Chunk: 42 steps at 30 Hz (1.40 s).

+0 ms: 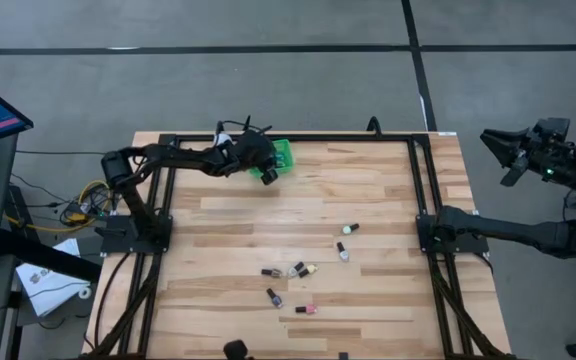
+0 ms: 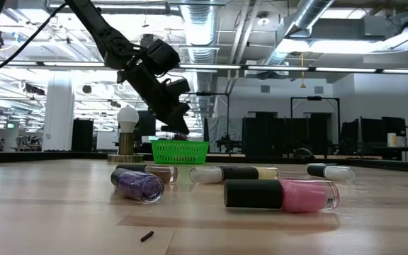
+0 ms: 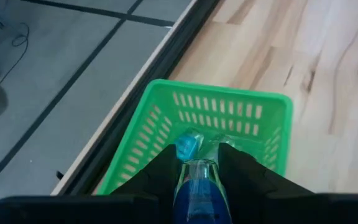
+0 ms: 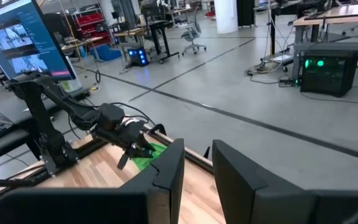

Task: Pick & Place Nail Polish
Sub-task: Put the dark blue nail polish into the green bin, then put the light yellow nail polish into the green bin

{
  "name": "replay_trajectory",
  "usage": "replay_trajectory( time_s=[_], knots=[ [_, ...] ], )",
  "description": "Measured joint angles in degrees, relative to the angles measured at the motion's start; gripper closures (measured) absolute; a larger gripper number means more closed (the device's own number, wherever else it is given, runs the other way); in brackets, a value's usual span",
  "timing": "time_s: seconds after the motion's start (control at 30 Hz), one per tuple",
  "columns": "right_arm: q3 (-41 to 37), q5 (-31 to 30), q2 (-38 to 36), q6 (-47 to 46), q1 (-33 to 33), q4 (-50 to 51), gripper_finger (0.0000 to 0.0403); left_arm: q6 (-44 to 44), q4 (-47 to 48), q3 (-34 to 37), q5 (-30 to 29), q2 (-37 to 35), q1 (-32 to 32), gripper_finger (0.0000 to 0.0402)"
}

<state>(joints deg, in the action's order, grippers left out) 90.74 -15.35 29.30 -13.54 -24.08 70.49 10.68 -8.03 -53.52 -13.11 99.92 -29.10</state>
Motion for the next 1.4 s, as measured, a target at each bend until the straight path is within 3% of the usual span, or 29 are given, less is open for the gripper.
replay_trajectory(
  time_s=[0.6, 1.03, 1.4],
  knots=[
    [0.0, 0.0, 0.0, 0.0, 0.0, 0.2, 0.0327, 1.5, 0.2, 0.0, 0.0, 0.0, -0.6, 0.0292],
    [0.0, 0.0, 0.0, 0.0, 0.0, 0.2, 0.0327, 1.1, 0.5, 0.0, -0.1, -0.4, -0.5, 0.0214],
    [-2.2, 1.3, 1.2, 0.0, 0.0, 1.4, 0.0327, -0.2, 0.1, -0.1, 4.1, -14.7, 5.8, 0.0157]
  ],
)
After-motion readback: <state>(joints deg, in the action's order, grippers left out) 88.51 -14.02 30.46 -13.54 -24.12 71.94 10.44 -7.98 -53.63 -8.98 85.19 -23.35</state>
